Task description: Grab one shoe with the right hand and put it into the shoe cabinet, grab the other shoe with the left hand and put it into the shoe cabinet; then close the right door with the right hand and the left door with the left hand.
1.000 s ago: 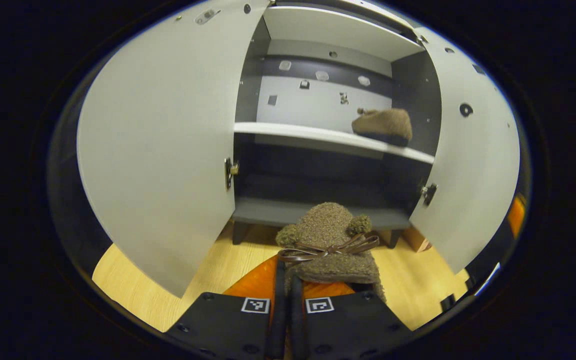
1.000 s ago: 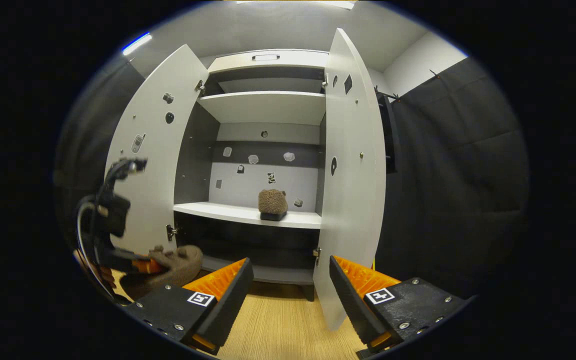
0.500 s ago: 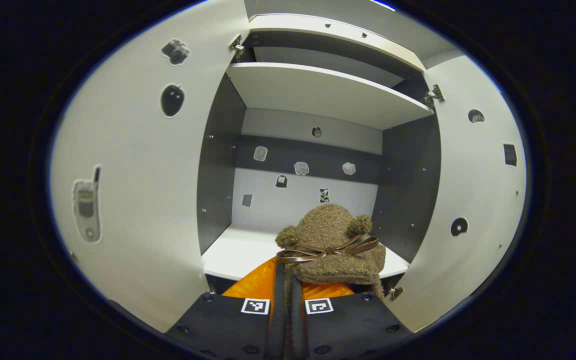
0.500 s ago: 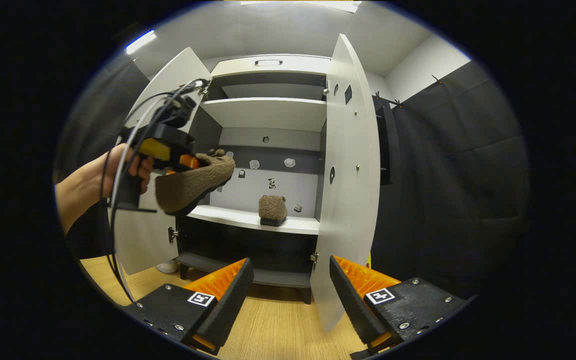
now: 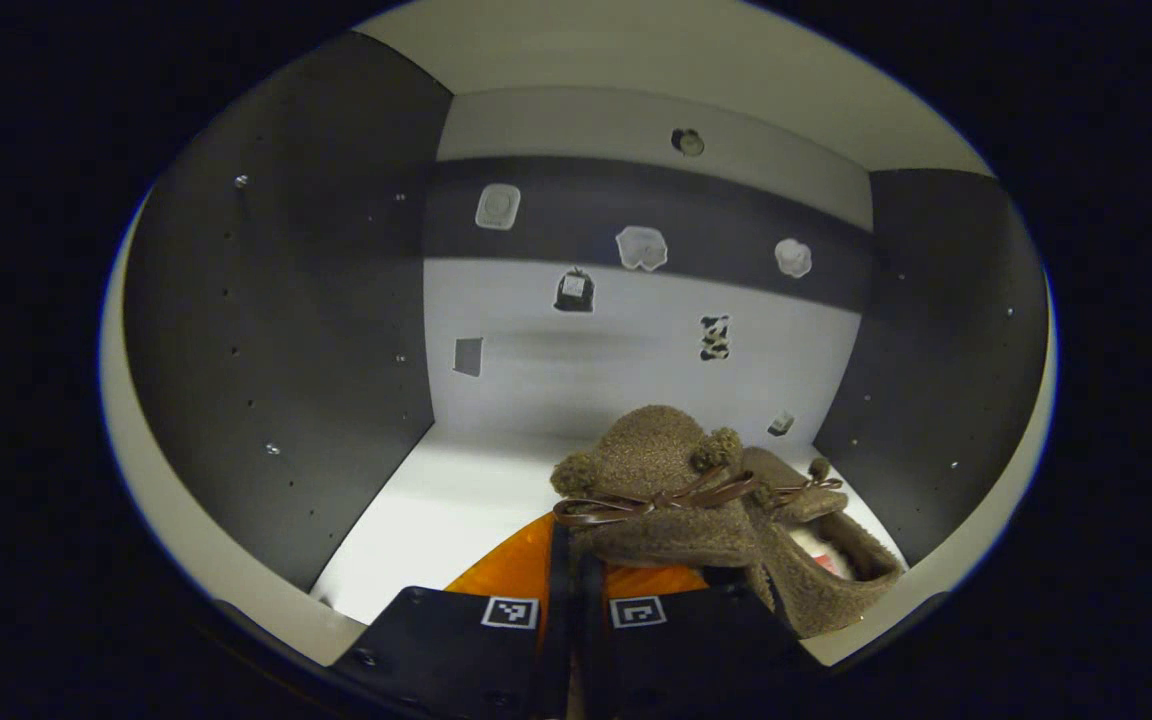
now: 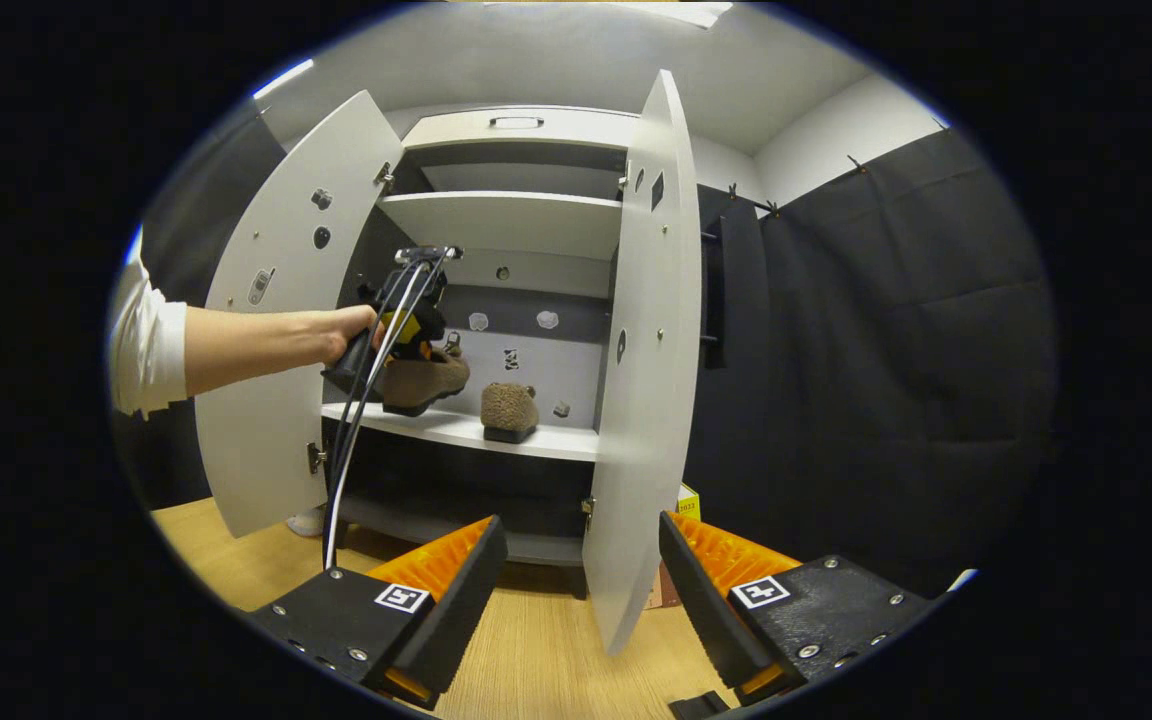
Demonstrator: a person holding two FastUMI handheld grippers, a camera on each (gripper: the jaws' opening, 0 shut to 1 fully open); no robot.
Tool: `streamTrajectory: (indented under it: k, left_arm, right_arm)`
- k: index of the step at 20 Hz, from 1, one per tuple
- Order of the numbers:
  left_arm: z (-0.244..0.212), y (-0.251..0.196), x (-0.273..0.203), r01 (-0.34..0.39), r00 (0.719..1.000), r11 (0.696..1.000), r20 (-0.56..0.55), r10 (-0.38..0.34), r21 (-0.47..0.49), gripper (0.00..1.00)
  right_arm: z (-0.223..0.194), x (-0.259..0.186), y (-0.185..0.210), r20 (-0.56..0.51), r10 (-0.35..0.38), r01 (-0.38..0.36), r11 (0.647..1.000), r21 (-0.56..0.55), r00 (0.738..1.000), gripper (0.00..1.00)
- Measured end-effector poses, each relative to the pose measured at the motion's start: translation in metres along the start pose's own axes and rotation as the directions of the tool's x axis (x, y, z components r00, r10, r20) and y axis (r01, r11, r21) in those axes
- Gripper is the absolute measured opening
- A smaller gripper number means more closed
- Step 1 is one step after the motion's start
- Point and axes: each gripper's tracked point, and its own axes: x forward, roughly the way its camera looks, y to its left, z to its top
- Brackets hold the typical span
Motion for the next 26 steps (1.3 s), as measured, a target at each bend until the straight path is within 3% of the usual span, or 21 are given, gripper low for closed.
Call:
streamTrajectory:
  k: [3,8,10,11,12,14,15,16,17,19,26]
  left_arm:
    - [-0.022,0.008,0.026,-0.042,0.996,0.999,-0.080,0.039,-0.031,0.12]
    - [-0.026,0.017,0.036,-0.070,0.994,0.997,-0.088,0.068,-0.024,0.14]
    - [-0.026,0.016,0.036,-0.069,0.995,0.997,-0.080,0.067,-0.031,0.22]
    - [-0.026,0.018,0.036,-0.079,0.994,0.996,-0.080,0.075,-0.037,0.30]
    - [-0.027,0.023,0.035,-0.093,0.993,0.995,-0.079,0.089,-0.040,0.32]
    - [-0.026,0.026,0.032,-0.093,0.993,0.995,-0.081,0.089,-0.045,0.51]
    - [-0.025,0.028,0.030,-0.091,0.993,0.995,-0.075,0.088,-0.039,0.69]
    - [-0.022,0.032,0.028,-0.096,0.994,0.995,-0.063,0.093,-0.032,0.67]
    - [-0.021,0.035,0.026,-0.104,0.993,0.994,-0.059,0.103,-0.023,0.82]
    - [-0.019,0.037,0.016,-0.115,0.992,0.993,-0.047,0.115,-0.003,0.96]
    - [0.003,0.020,-0.041,-0.038,0.996,0.999,0.078,0.039,-0.018,0.97]
  right_arm:
    - [-0.003,0.002,-0.005,-0.008,-0.008,0.008,1.000,0.006,1.000,0.94]
    - [-0.013,0.003,-0.006,-0.031,-0.014,0.014,1.000,0.013,0.999,0.94]
    - [-0.015,0.005,-0.004,-0.038,-0.007,0.007,1.000,0.017,0.999,0.94]
    - [-0.016,0.006,-0.004,-0.038,-0.005,0.006,1.000,0.016,0.999,0.94]
    - [-0.015,0.006,-0.003,-0.036,-0.003,0.004,1.000,0.016,0.999,0.94]
    - [-0.014,0.008,-0.003,-0.031,0.000,0.001,1.000,0.016,1.000,0.94]
    - [-0.014,0.009,-0.002,-0.030,0.002,-0.001,1.000,0.016,1.000,0.94]
    - [-0.014,0.010,-0.001,-0.031,0.005,-0.004,1.000,0.018,1.000,0.94]
    - [-0.015,0.011,0.000,-0.032,0.008,-0.008,1.000,0.020,0.999,0.94]
    - [-0.017,0.012,0.003,-0.034,0.017,-0.016,1.000,0.026,0.999,0.94]
    - [-0.023,0.018,0.016,-0.047,0.055,-0.052,0.997,0.060,0.997,0.94]
